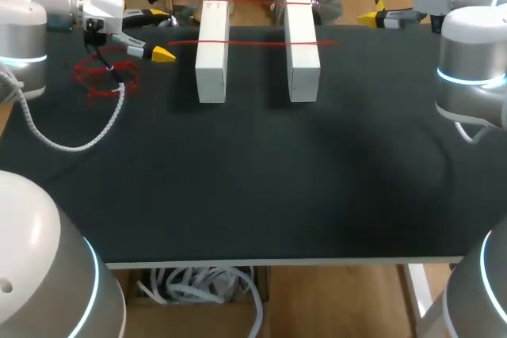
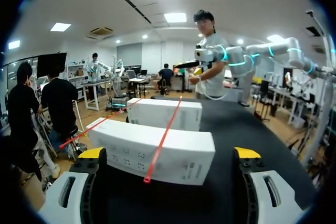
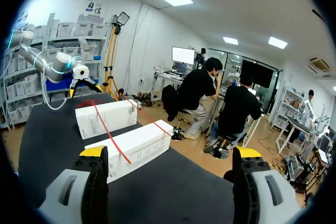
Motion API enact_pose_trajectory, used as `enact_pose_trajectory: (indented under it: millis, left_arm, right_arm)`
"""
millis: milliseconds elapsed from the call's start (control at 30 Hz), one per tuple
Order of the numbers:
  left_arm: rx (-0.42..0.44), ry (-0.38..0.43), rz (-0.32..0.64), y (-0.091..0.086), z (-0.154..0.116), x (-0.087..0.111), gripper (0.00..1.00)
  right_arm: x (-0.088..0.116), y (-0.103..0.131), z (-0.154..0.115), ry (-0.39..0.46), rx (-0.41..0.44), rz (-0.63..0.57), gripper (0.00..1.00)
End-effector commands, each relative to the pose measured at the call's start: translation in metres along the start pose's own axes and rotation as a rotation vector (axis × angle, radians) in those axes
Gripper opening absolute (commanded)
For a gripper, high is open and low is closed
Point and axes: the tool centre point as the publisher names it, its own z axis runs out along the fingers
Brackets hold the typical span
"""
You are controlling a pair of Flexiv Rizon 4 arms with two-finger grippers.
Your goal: Grab the tape and strap the tape.
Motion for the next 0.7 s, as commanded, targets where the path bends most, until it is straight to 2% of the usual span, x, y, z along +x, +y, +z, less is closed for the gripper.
enact_pose_trajectory:
  millis: [33,67,100,133,167,233,267,300,333,367,400,533,633,700]
  left_arm:
    - [0.001,0.014,0.009,0.0045,0.0016,-0.0089,0.37]
    - [0.009,0.027,0.013,0.0047,0.002,-0.0092,0.42]
    - [0.01,0.024,0.011,0.0047,0.002,-0.0093,0.27]
    - [0.01,0.023,0.01,0.0048,0.0022,-0.0101,0.23]
    - [0.013,0.027,0.012,0.0048,0.0024,-0.0104,0.29]
    - [0.019,0.034,0.008,0.0048,0.0028,-0.0111,0.31]
    - [0.022,0.039,0.011,0.0047,0.003,-0.0113,0.22]
    - [0.016,0.033,0.011,0.0049,0.0032,-0.012,0.22]
    - [0.016,0.033,0.012,0.0052,0.0037,-0.0125,0.34]
    - [0.029,0.048,0.014,0.0053,0.0043,-0.0127,0.4]
    - [0.029,0.048,0.014,0.0053,0.0042,-0.0127,0.32]
    - [0.026,0.05,0.017,0.0052,0.0045,-0.0131,0.42]
    - [0.026,0.055,0.02,0.0052,0.0051,-0.014,0.41]
    - [0.026,0.055,0.021,0.0056,0.0055,-0.0148,0.45]
  right_arm:
    - [-0.0001,0.0004,-0.0003,0.001,0.002,0.0,1.0]
    - [-0.0001,0.0004,-0.0003,0.001,0.002,0.0,1.0]
    - [-0.0001,0.0004,-0.0003,0.001,0.002,0.0,1.0]
    - [-0.0001,0.0004,-0.0003,0.001,0.002,0.0,1.0]
    - [-0.0001,0.0004,-0.0003,0.001,0.002,0.0,1.0]
    - [-0.0001,0.0004,-0.0003,0.001,0.002,0.0,1.0]
    - [-0.0001,0.0004,-0.0003,0.001,0.002,0.0,1.0]
    - [-0.0001,0.0004,-0.0003,0.001,0.002,0.0,1.0]
    - [-0.0001,0.0004,-0.0003,0.001,0.002,0.0,1.0]
    - [-0.0001,0.0004,-0.0003,0.001,0.002,0.0,1.0]
    - [-0.0001,0.0004,-0.0003,0.001,0.002,0.0,1.0]
    - [-0.0001,0.0004,-0.0003,0.001,0.002,0.0,1.0]
    - [-0.0001,0.0004,-0.0003,0.001,0.002,0.0,1.0]
    - [-0.0001,0.0004,-0.0003,0.001,0.002,0.0,1.0]
